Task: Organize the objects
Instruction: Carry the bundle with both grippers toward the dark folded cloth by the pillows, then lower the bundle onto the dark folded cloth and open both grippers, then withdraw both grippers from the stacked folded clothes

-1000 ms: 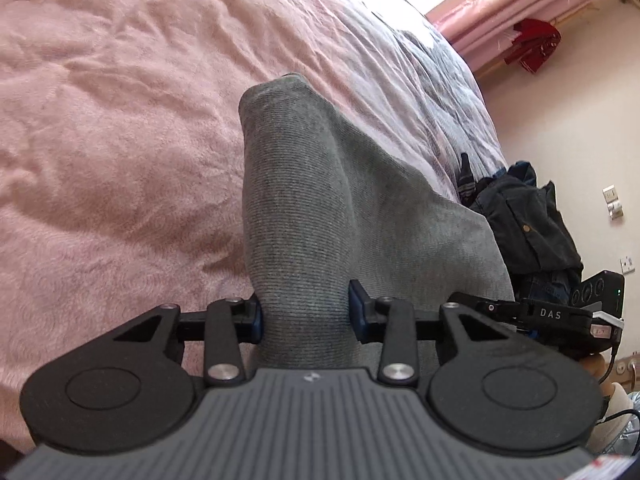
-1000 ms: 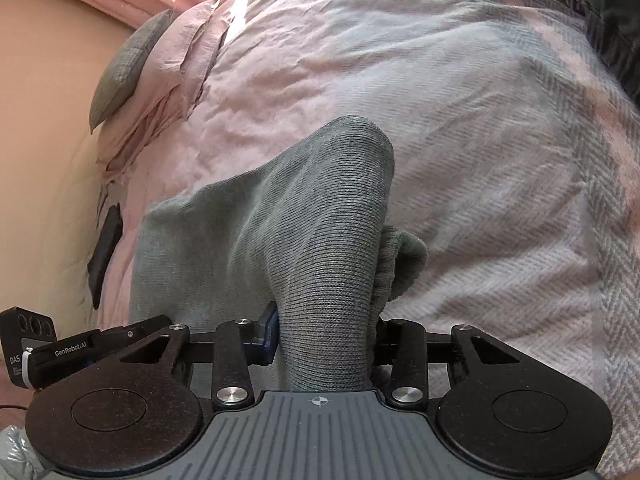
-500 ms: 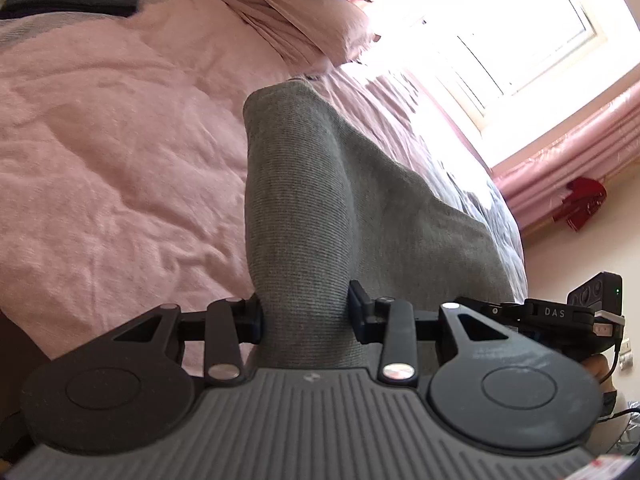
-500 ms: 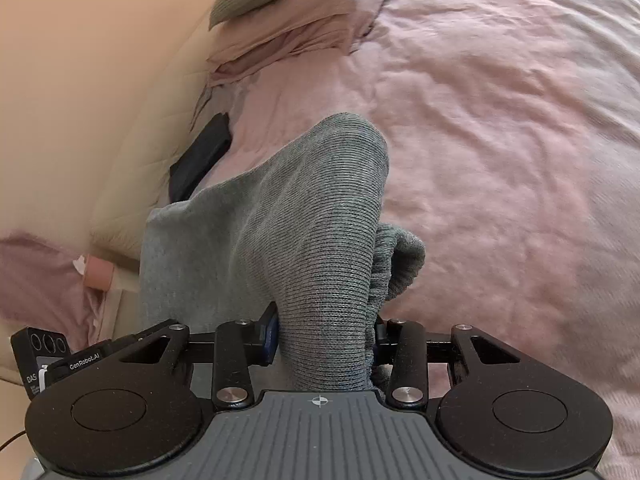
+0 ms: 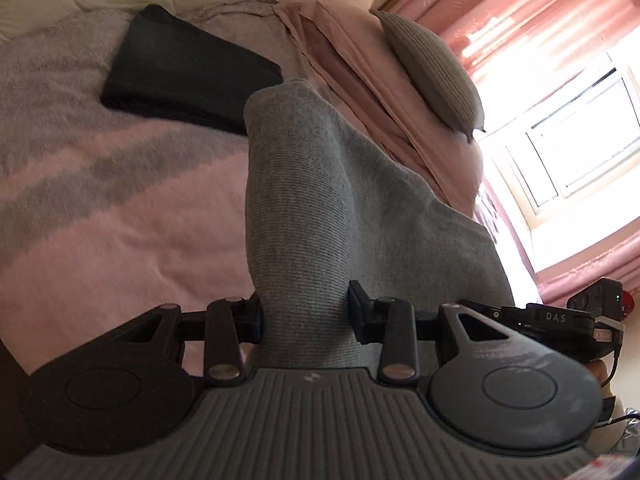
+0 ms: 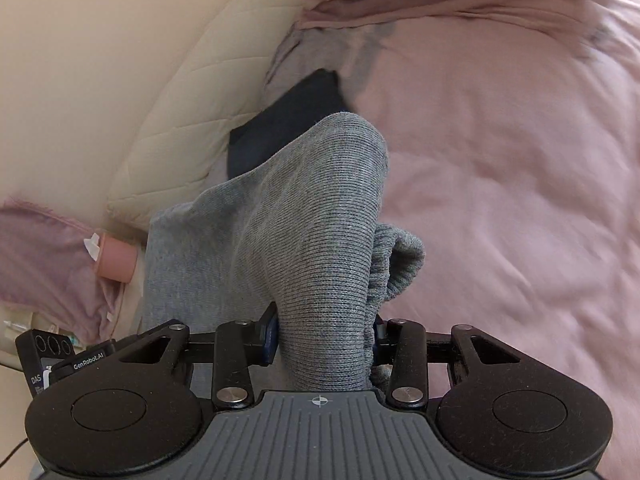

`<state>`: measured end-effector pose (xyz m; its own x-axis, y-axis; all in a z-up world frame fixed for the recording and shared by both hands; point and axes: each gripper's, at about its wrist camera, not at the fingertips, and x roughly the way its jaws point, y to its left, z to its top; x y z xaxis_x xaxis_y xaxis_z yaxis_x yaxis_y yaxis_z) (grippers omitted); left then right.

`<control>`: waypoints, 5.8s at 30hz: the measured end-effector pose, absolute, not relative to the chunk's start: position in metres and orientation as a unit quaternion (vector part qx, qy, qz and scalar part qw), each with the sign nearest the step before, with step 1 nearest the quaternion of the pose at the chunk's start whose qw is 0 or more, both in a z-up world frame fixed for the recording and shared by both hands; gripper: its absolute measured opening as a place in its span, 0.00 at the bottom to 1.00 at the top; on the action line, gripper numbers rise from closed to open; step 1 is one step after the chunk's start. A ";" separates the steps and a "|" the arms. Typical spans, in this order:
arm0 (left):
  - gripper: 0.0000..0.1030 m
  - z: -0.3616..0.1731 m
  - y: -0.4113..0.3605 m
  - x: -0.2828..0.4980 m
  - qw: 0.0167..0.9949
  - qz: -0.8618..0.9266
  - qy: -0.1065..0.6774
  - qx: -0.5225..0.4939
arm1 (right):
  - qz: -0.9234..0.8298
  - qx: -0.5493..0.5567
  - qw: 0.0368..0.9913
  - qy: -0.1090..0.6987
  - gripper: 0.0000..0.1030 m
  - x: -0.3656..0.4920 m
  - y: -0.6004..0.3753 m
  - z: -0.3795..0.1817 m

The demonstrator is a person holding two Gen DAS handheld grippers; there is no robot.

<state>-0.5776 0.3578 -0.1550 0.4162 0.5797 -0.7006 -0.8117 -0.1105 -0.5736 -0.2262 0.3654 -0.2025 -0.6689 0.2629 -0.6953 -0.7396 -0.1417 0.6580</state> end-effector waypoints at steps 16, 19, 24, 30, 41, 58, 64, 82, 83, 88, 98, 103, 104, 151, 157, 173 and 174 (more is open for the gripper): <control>0.32 -0.141 0.620 -0.745 0.653 0.585 0.039 -0.479 | 0.780 -0.221 0.309 0.497 0.36 -0.445 0.676 -0.195; 0.32 -0.150 0.643 -0.752 0.646 0.591 0.036 -0.482 | 0.782 -0.224 0.304 0.496 0.36 -0.461 0.713 -0.209; 0.32 -0.183 0.672 -0.766 0.625 0.591 0.057 -0.507 | 0.764 -0.243 0.295 0.520 0.36 -0.479 0.756 -0.252; 0.32 -0.225 0.692 -0.778 0.604 0.590 0.079 -0.529 | 0.744 -0.256 0.289 0.545 0.36 -0.487 0.766 -0.303; 0.36 -0.281 0.717 -0.788 0.584 0.596 0.103 -0.541 | 0.719 -0.276 0.309 0.557 0.44 -0.489 0.787 -0.356; 0.20 -0.248 0.640 -0.725 0.618 0.640 0.246 -0.385 | 0.796 -0.290 0.485 0.217 0.23 -0.500 0.639 -0.303; 0.21 -0.268 0.636 -0.723 0.601 0.646 0.255 -0.396 | 0.775 -0.338 0.473 0.247 0.23 -0.501 0.664 -0.358; 0.20 -0.247 0.667 -0.711 0.558 0.693 0.277 -0.363 | 0.760 -0.320 0.513 0.238 0.24 -0.515 0.674 -0.319; 0.20 -0.245 0.659 -0.710 0.559 0.694 0.274 -0.362 | 0.763 -0.309 0.515 0.237 0.24 -0.510 0.667 -0.314; 0.20 -0.252 0.630 -0.701 0.537 0.700 0.279 -0.378 | 0.767 -0.314 0.495 0.259 0.25 -0.500 0.622 -0.318; 0.34 -0.199 0.600 -0.681 0.522 0.718 0.268 -0.375 | 0.757 -0.322 0.489 0.290 0.38 -0.498 0.596 -0.289; 0.47 -0.151 0.566 -0.666 0.530 0.720 0.266 -0.361 | 0.763 -0.306 0.475 0.314 0.49 -0.487 0.559 -0.234; 0.49 -0.140 0.558 -0.662 0.531 0.719 0.270 -0.357 | 0.767 -0.304 0.470 0.314 0.50 -0.485 0.550 -0.224; 0.99 0.027 0.273 -0.526 0.544 0.748 0.240 -0.296 | 0.828 -0.280 0.388 0.292 0.54 -0.387 0.279 -0.047; 0.99 0.017 0.270 -0.525 0.544 0.740 0.249 -0.307 | 0.827 -0.287 0.384 0.294 0.54 -0.390 0.272 -0.052; 0.99 0.007 0.278 -0.532 0.543 0.733 0.256 -0.319 | 0.823 -0.300 0.380 0.297 0.54 -0.401 0.279 -0.062; 0.99 0.006 0.279 -0.533 0.544 0.733 0.257 -0.318 | 0.823 -0.301 0.380 0.297 0.54 -0.402 0.280 -0.062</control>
<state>-0.5330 0.2788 0.0062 -0.2058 0.6334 -0.7460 -0.9604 -0.2769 0.0299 -0.4018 0.2798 -0.0623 -0.5298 0.4470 -0.7208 -0.8042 -0.5347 0.2595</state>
